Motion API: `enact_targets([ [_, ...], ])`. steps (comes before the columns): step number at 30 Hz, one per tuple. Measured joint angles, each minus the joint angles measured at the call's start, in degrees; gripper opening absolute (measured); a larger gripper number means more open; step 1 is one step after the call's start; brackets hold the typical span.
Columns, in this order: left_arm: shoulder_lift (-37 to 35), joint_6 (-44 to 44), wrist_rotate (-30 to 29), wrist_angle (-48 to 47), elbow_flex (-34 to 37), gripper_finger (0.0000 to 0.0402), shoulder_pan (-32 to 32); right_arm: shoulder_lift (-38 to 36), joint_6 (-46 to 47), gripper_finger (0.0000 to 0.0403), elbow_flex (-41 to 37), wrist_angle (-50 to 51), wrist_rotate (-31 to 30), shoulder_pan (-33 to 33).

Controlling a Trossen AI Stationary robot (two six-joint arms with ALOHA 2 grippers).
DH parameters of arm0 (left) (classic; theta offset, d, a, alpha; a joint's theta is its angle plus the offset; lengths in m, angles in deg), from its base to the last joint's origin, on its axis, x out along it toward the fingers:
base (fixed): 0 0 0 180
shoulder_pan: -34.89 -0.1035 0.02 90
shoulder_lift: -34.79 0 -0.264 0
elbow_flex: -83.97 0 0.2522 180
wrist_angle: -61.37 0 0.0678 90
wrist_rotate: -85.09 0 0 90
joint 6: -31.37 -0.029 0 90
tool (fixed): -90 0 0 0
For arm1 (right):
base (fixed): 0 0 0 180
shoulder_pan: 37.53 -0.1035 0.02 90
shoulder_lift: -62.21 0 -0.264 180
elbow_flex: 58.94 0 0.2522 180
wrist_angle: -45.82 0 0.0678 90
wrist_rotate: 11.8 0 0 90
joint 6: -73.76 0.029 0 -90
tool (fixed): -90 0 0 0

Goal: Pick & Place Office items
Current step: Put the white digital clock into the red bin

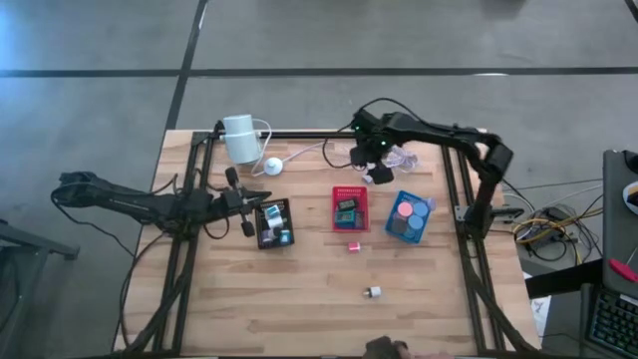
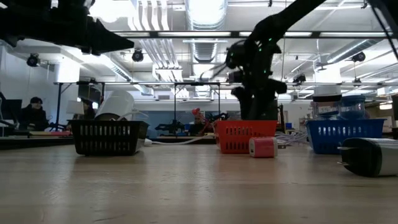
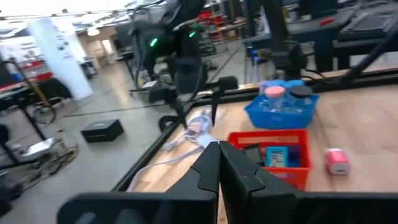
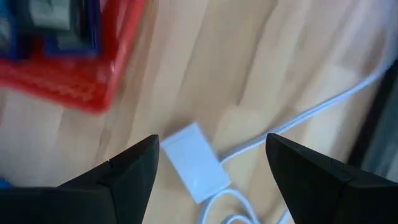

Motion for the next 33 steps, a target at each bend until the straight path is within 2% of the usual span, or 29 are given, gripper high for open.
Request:
enact_targets([
  [5, 0.83, 1.14, 2.42, 0.02, 0.02, 0.0010, 0.02, 5.70, -3.53, 0.0304, 2.52, 4.75, -6.34, 0.41],
  [9, 1.07, 2.09, 2.51, 0.02, 0.03, 0.0010, 0.02, 8.03, -6.64, 0.0319, 3.61, 5.78, -8.52, 0.68],
  [24, 1.06, 2.95, 2.63, 0.01, 0.04, 0.0010, 0.02, 12.13, -9.46, 0.0324, 3.51, 6.73, -8.43, 0.67],
  [28, 1.06, 2.93, 2.63, 0.02, 0.04, 0.0010, 0.02, 12.89, -8.84, 0.0304, 3.51, 6.59, -8.40, 0.59],
  [33, 1.06, 2.99, 2.63, 0.00, 0.04, 0.0010, 0.02, 14.17, -7.25, 0.0250, 3.65, 6.01, -8.79, 0.29],
])
